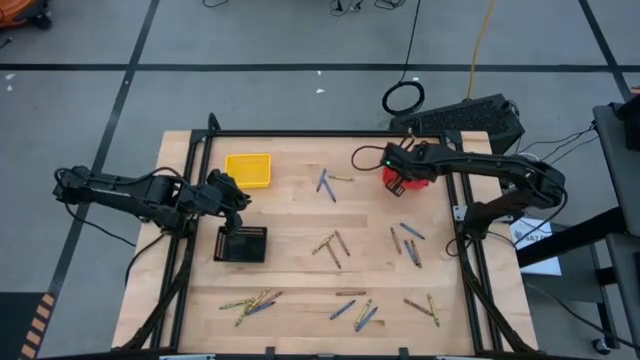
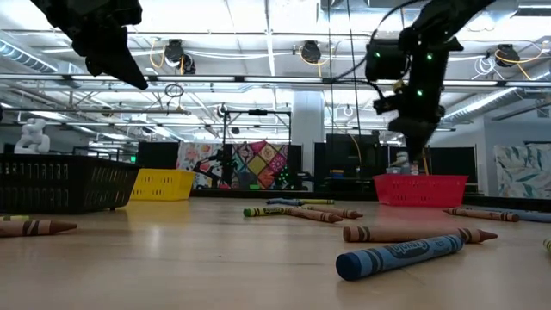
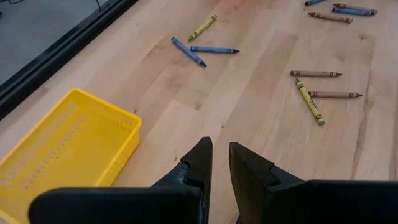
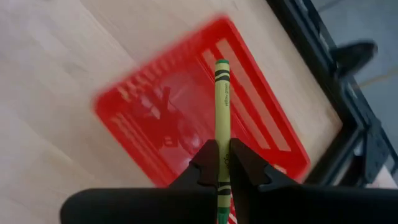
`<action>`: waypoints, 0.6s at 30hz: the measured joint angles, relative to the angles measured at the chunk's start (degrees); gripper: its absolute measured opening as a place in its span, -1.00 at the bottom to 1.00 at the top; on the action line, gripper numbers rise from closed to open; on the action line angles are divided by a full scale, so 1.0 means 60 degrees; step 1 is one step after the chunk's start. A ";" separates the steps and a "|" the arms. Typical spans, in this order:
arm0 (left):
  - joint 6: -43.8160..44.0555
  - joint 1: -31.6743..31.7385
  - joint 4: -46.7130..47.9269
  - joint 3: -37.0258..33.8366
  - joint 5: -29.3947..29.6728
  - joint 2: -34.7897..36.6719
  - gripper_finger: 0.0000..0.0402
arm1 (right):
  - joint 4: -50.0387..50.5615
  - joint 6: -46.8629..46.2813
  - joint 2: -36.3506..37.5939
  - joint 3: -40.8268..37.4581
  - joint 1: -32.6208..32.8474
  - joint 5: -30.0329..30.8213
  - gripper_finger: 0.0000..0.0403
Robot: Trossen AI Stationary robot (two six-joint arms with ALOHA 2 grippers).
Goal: Sort crayons
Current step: Put the green crayon into the red bin
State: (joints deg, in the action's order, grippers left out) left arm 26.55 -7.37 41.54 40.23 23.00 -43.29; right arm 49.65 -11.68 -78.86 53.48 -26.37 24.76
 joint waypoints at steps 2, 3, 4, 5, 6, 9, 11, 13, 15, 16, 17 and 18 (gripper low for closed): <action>0.0000 0.0000 0.0000 0.0000 0.0000 0.0000 -0.71 | -0.0010 0.0138 0.0109 -0.0320 -0.0214 -0.0297 -1.00; 0.0000 0.0002 0.0000 0.0000 0.0000 0.0000 -0.71 | -0.0066 0.0171 0.0142 -0.0449 -0.0292 -0.0392 -1.00; 0.0000 0.0003 0.0000 0.0000 0.0000 0.0000 -0.71 | -0.0143 0.0184 0.0185 -0.0563 -0.0340 -0.0392 -1.00; 0.0000 0.0001 0.0000 0.0000 0.0000 0.0000 -0.71 | -0.0214 0.0226 0.0220 -0.0653 -0.0389 -0.0395 -1.00; 0.0000 0.0000 0.0000 0.0000 0.0000 0.0000 -0.71 | -0.0261 0.0282 0.0230 -0.0694 -0.0429 -0.0398 -1.00; 0.0000 0.0000 -0.0004 0.0000 0.0000 0.0000 -0.71 | -0.0320 0.0390 0.0232 -0.0711 -0.0524 -0.0393 -1.00; 0.0000 0.0003 -0.0007 0.0000 0.0000 0.0000 -0.71 | -0.0416 0.0556 0.0232 -0.0711 -0.0536 -0.0393 -0.99; 0.0000 0.0002 -0.0007 0.0000 0.0000 0.0000 -0.71 | -0.0508 0.0674 0.0232 -0.0711 -0.0536 -0.0395 -0.97; -0.0010 0.0002 -0.0007 0.0000 0.0000 0.0000 -0.71 | -0.0559 0.0771 0.0232 -0.0711 -0.0533 -0.0395 -0.97; -0.0044 0.0001 -0.0007 0.0000 0.0000 0.0000 -0.71 | -0.0557 0.0808 0.0231 -0.0712 -0.0532 -0.0395 -0.96; -0.0062 0.0003 -0.0004 0.0000 0.0000 0.0000 -0.71 | -0.0554 0.0819 0.0228 -0.0711 -0.0532 -0.0395 -0.96; -0.0062 0.0001 -0.0004 0.0000 0.0000 0.0000 -0.71 | -0.0554 0.0819 0.0228 -0.0715 -0.0532 -0.0395 -0.96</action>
State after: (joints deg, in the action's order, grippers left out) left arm 26.17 -7.37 41.51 40.23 23.00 -43.29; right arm 46.33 -6.76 -77.49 49.19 -29.56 22.39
